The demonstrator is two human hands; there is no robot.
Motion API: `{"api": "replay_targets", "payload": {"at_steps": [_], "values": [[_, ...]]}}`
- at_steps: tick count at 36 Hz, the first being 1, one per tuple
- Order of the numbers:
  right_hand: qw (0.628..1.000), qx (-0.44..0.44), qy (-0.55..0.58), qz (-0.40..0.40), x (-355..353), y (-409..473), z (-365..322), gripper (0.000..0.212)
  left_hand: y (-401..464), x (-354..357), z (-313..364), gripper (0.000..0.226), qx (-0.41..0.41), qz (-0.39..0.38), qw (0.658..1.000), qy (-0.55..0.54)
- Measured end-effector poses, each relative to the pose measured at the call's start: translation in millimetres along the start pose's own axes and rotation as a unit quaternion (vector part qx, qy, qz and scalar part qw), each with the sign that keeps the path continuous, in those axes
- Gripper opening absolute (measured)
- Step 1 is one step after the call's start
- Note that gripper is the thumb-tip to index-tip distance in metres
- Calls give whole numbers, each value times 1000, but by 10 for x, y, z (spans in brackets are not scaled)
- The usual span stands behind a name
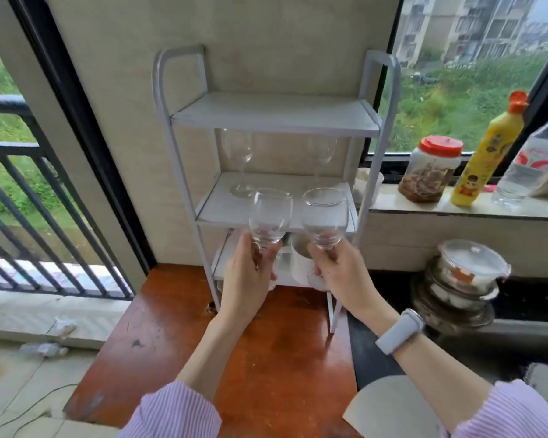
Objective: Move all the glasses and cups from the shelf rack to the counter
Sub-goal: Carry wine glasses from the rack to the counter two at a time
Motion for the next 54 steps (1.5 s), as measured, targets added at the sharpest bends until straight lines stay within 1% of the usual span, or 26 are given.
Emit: {"api": "replay_targets", "payload": {"at_steps": [2, 5, 7, 8, 10, 13, 15, 17, 19, 22, 24, 25, 27, 30, 32, 34, 38, 43, 48, 51, 54], "values": [[999, 28, 24, -7, -16, -250, 77, 5, -178, 82, -51, 11, -14, -30, 999, -10], [997, 71, 30, 6, -82, -638, 254, 12, -426, 248, -175, 12, -47, -77, 996, -19], [996, 89, 15, 25, -158, -880, 372, 9, -584, 383, -251, 9, -66, -108, 992, -20], [994, 101, 7, 40, -209, -1003, 435, 11, -664, 459, -280, 7, -74, -125, 989, -23], [989, 129, -14, 66, -333, -1237, 560, 22, -820, 614, -309, 9, -83, -155, 984, -27], [979, 177, -44, 90, -561, -1605, 704, 21, -1051, 883, -309, 9, -90, -197, 976, -30], [969, 208, -66, 120, -748, -1863, 779, 22, -1224, 1097, -276, 9, -95, -230, 968, -33], [954, 241, -91, 154, -960, -2138, 841, 24, -1417, 1341, -203, 7, -95, -265, 959, -35], [937, 276, -108, 186, -1201, -2435, 882, 22, -1629, 1608, -96, 8, -89, -302, 948, -42], [913, 309, -115, 240, -1622, -2911, 836, 18, -1983, 2039, 136, 12, -51, -352, 934, -27], [900, 318, -112, 276, -1904, -3237, 742, 23, -2239, 2336, 336, 15, -18, -379, 925, -17], [891, 324, -114, 298, -2073, -3444, 677, 26, -2407, 2513, 459, 14, -8, -399, 917, -17], [875, 333, -119, 330, -2339, -3795, 563, 26, -2694, 2797, 645, 4, -17, -440, 898, -23], [849, 350, -109, 381, -2781, -4463, 343, 25, -3291, 3252, 973, 17, 14, -477, 879, -16], [831, 348, -108, 421, -3071, -4893, 170, 25, -3725, 3518, 1226, 16, 41, -502, 864, -22], [815, 336, -115, 458, -3378, -5314, -14, 21, -4195, 3776, 1489, 13, 46, -538, 840, -44], [777, 335, -124, 518, -3910, -6137, -330, 15, -5104, 4226, 1996, 4, 59, -614, 783, -78], [708, 351, -174, 587, -4428, -7135, -657, 13, -6067, 4666, 2593, 6, 101, -667, 732, -96], [639, 351, -200, 654, -4802, -7919, -914, 14, -6846, 5064, 3085, 8, 149, -710, 681, -98], [610, 350, -194, 684, -5015, -8318, -1022, 13, -7279, 5331, 3334, 14, 164, -741, 644, -101], [587, 346, -209, 702, -5274, -8696, -1088, 22, -7699, 5645, 3553, 17, 167, -764, 615, -105]]}}
Point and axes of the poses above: each hand's wrist, its own y-axis towards the middle knuckle, its own x-axis out of the palm, z = x × y, the point moved 3 cm from there along y, towards the middle knuckle, and after that the axes turned 6 degrees about -x, right-handed, at the moved point
